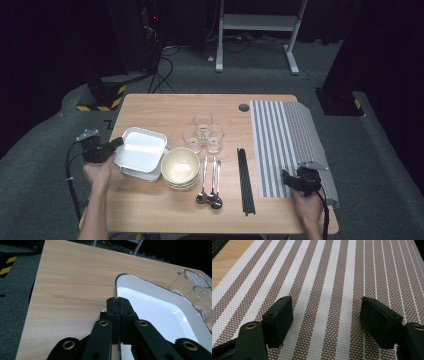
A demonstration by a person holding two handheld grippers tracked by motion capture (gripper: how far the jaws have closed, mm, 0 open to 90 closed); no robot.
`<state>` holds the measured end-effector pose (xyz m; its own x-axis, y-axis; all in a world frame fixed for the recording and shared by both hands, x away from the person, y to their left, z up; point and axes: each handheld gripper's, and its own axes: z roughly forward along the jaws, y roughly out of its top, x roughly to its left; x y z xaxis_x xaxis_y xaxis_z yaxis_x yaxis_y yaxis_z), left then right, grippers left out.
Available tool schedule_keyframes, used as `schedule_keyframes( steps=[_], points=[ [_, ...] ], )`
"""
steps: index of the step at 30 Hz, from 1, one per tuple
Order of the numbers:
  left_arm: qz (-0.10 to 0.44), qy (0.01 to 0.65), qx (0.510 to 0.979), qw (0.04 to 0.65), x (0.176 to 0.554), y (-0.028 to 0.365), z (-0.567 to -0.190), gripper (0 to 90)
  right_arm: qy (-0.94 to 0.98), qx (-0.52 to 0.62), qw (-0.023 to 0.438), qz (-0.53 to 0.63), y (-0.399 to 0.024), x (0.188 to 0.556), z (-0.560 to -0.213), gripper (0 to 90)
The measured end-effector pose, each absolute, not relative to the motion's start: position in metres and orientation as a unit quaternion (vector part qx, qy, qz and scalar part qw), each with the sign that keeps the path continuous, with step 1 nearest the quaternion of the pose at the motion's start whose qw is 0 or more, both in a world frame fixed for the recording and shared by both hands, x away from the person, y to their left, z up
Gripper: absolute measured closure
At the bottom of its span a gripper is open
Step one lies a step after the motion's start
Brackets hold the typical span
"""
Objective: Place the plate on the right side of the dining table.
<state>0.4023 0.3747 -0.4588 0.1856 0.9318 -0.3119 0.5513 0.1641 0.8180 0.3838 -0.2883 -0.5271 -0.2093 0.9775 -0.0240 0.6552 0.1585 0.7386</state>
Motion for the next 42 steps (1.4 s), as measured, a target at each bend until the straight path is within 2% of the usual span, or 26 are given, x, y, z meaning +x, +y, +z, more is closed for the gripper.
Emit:
schedule_keyframes(
  steps=[22,42],
  points=[
    [0.208,0.598,0.613,0.473,0.408,0.365,-0.432,88.8,0.714,0.571,0.263,0.307,-0.288,0.384,-0.527,26.6],
    [0.207,0.589,0.613,0.484,0.409,0.358,-0.421,88.9,0.714,0.571,0.263,0.307,-0.288,0.384,-0.527,26.6]
  ],
)
